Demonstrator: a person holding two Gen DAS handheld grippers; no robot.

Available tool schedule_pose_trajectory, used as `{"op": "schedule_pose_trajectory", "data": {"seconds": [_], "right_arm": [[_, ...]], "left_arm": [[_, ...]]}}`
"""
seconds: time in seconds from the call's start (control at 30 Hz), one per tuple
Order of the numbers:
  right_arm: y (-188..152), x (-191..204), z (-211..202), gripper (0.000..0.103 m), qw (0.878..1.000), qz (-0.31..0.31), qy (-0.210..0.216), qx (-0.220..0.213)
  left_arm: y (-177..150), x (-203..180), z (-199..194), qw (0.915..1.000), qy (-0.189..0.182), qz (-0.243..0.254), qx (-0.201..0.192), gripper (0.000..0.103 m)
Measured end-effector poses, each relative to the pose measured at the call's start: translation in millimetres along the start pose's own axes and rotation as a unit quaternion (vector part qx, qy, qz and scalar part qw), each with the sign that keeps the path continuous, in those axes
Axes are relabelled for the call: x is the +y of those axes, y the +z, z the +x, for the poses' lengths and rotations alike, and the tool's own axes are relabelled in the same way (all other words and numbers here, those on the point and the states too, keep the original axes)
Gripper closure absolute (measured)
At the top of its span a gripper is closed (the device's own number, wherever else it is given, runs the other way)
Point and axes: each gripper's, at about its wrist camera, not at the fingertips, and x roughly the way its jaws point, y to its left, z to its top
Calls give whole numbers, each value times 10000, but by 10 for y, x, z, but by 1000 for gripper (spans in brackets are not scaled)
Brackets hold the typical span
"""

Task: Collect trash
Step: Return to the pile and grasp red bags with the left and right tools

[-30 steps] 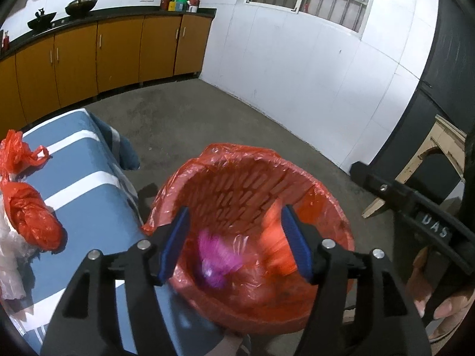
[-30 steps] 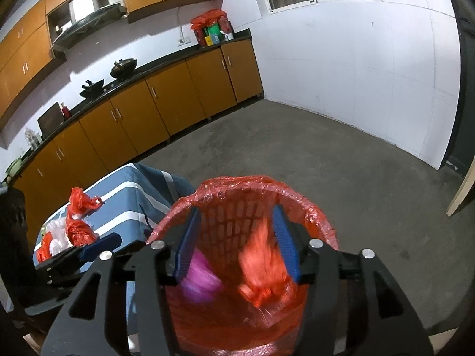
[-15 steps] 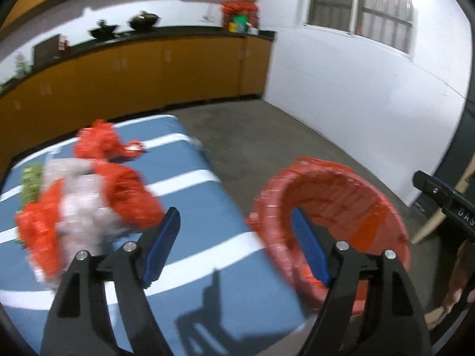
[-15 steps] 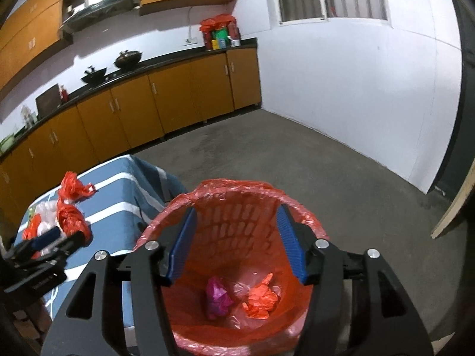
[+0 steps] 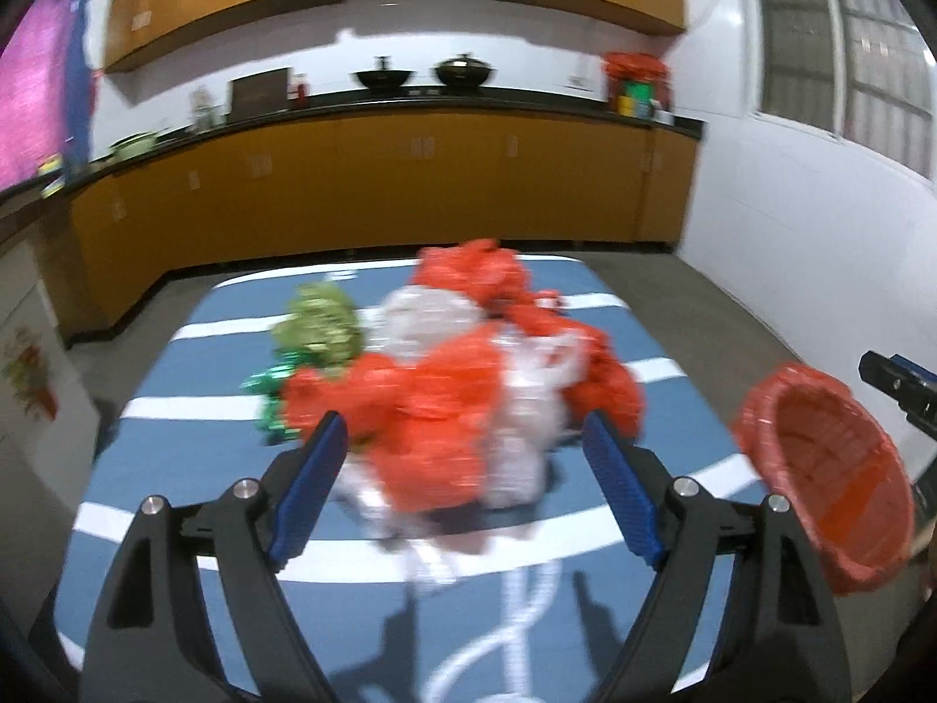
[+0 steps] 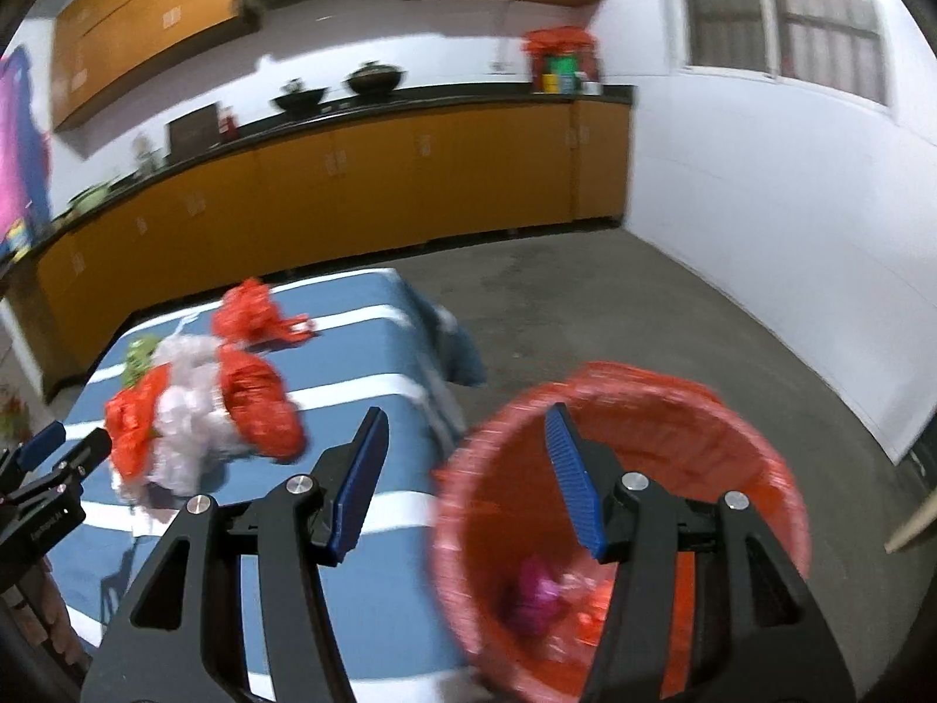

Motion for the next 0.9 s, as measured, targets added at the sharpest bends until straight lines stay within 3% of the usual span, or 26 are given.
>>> {"op": "schedule_pose_trajectory", "data": {"seconds": [0.2,0.5,0.7,0.9], "right_arm": [[89,524,415,47,9982,-325,494,139],[80,997,1064,47,9916,-527,1020,595],[69,1131,1277,40,9900,-644,1037,702],[-12,1175,1434,40,9874,-804,966,964]], "left_arm": [[-46,441,44,9989,363,-299,30,22],[-41,702,174,9975,413,-574,42,22],[-24,772,316,9973,322,-648,114,22],[24,689,519,9982,99,-537,238,22]]}}
